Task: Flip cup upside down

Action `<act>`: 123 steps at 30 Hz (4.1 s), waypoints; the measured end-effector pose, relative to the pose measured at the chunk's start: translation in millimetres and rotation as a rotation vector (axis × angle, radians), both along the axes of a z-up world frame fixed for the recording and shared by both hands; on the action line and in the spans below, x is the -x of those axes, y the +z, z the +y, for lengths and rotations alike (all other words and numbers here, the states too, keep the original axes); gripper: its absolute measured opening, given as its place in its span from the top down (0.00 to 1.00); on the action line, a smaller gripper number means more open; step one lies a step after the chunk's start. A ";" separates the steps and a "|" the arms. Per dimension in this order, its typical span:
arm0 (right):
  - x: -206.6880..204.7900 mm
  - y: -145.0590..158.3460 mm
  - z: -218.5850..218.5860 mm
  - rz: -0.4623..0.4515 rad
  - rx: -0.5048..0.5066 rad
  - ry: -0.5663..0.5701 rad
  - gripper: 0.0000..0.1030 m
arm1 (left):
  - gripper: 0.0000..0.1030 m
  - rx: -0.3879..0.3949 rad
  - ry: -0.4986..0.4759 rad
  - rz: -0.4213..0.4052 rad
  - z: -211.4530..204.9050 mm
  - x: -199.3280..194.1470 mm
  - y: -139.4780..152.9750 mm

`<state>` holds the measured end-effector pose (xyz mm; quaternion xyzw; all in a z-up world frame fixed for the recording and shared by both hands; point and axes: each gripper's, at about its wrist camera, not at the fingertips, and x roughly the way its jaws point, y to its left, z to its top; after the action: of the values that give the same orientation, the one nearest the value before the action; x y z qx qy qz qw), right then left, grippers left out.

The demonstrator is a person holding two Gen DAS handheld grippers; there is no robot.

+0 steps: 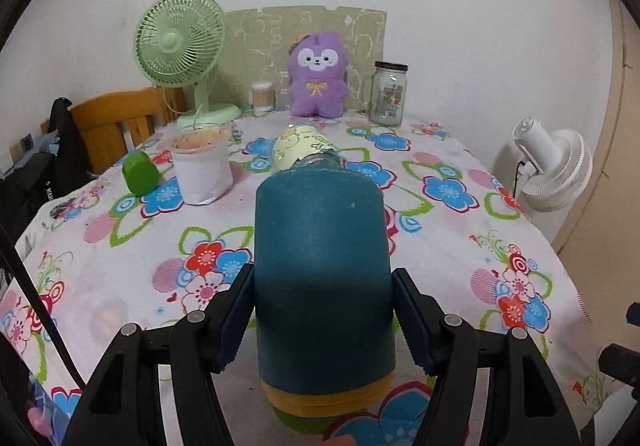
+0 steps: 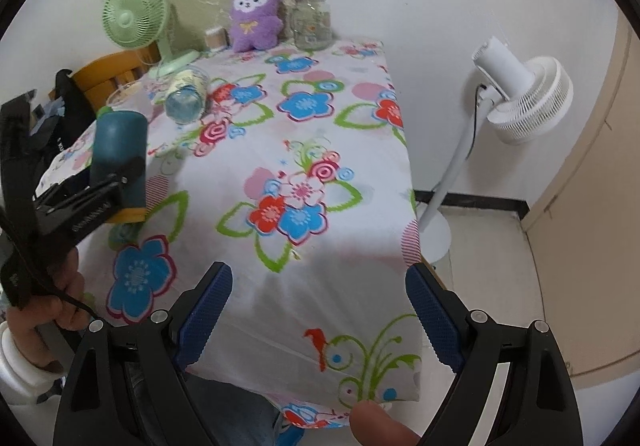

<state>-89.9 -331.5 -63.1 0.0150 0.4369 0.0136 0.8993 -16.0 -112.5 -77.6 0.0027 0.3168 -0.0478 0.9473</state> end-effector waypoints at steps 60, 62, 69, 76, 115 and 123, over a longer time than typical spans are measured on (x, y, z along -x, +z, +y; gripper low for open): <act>-6.0 -11.7 20.5 0.004 -0.023 0.064 0.12 | 0.33 -0.020 0.015 -0.196 19.3 5.4 0.0; -4.6 -10.1 22.4 -0.005 -0.020 0.072 0.12 | 0.33 -0.023 0.026 -0.235 19.6 11.3 3.3; -1.5 -7.2 29.9 -0.030 -0.020 0.096 0.12 | 0.34 -0.037 0.027 -0.142 17.8 15.6 -5.8; -2.2 -4.1 28.5 -0.034 -0.018 0.093 0.12 | 0.34 -0.029 -0.009 -0.122 17.9 13.2 8.5; -13.4 -18.6 21.0 0.006 -0.099 0.069 0.12 | 0.34 -0.083 -0.176 0.596 19.1 -77.0 -16.5; -11.1 -16.3 26.1 -0.008 -0.062 0.074 0.12 | 0.34 -0.059 -0.037 0.138 39.3 -55.6 17.9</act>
<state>-78.8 -305.5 -79.4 0.0268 0.4328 0.0603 0.8991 39.7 -73.1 -59.7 0.0332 0.3826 -0.0559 0.9216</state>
